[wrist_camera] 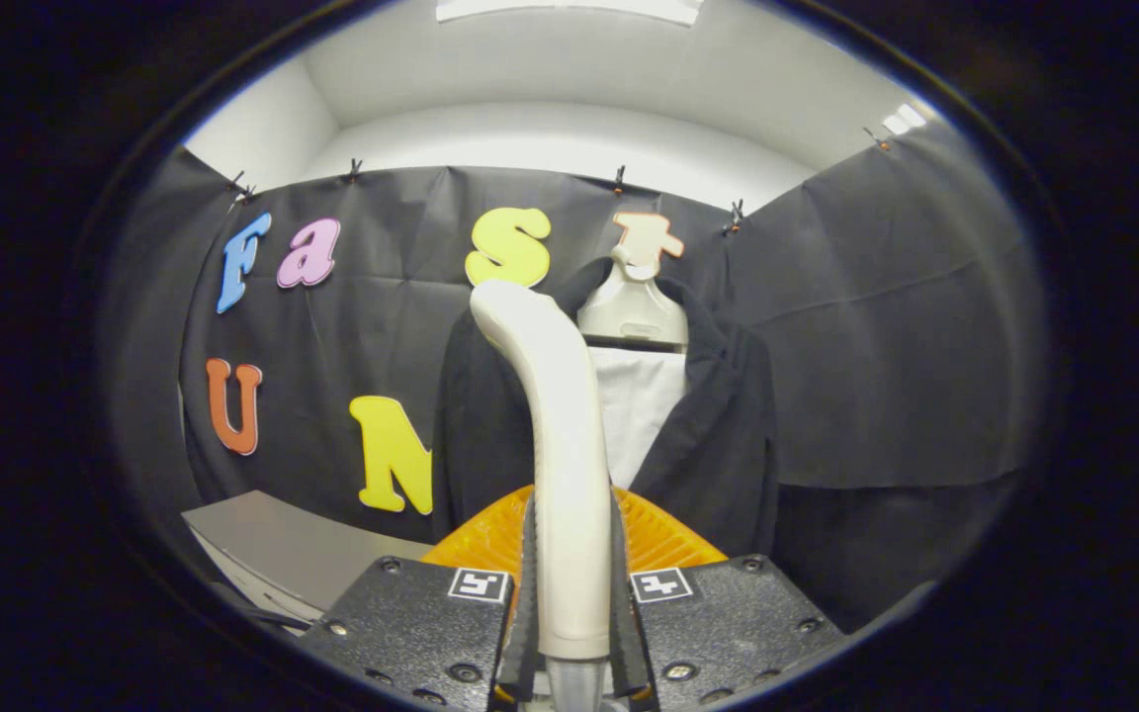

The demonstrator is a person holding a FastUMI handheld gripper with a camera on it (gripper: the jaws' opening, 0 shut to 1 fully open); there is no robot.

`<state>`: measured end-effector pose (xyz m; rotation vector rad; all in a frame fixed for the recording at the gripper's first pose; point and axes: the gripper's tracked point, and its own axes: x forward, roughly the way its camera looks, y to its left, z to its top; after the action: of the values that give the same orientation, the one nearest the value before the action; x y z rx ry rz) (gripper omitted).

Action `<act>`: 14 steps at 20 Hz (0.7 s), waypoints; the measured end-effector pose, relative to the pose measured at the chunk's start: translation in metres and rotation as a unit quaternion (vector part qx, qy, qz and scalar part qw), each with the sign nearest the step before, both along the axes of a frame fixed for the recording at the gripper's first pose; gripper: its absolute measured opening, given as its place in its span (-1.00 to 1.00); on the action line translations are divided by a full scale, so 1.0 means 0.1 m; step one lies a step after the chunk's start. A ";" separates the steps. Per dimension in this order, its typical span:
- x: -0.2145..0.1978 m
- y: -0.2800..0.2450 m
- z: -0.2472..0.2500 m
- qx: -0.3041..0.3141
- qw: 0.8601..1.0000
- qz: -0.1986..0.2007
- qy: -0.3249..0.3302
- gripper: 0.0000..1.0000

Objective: Iron the clothes twice with a garment steamer, once on the left side and once on the right side.

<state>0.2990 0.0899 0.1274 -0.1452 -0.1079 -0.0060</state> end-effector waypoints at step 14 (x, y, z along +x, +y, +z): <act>0.14 -0.20 -0.87 -0.048 0.995 -0.066 0.056 -0.36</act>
<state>0.3134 0.0704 0.0401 -0.2486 0.0145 -0.1251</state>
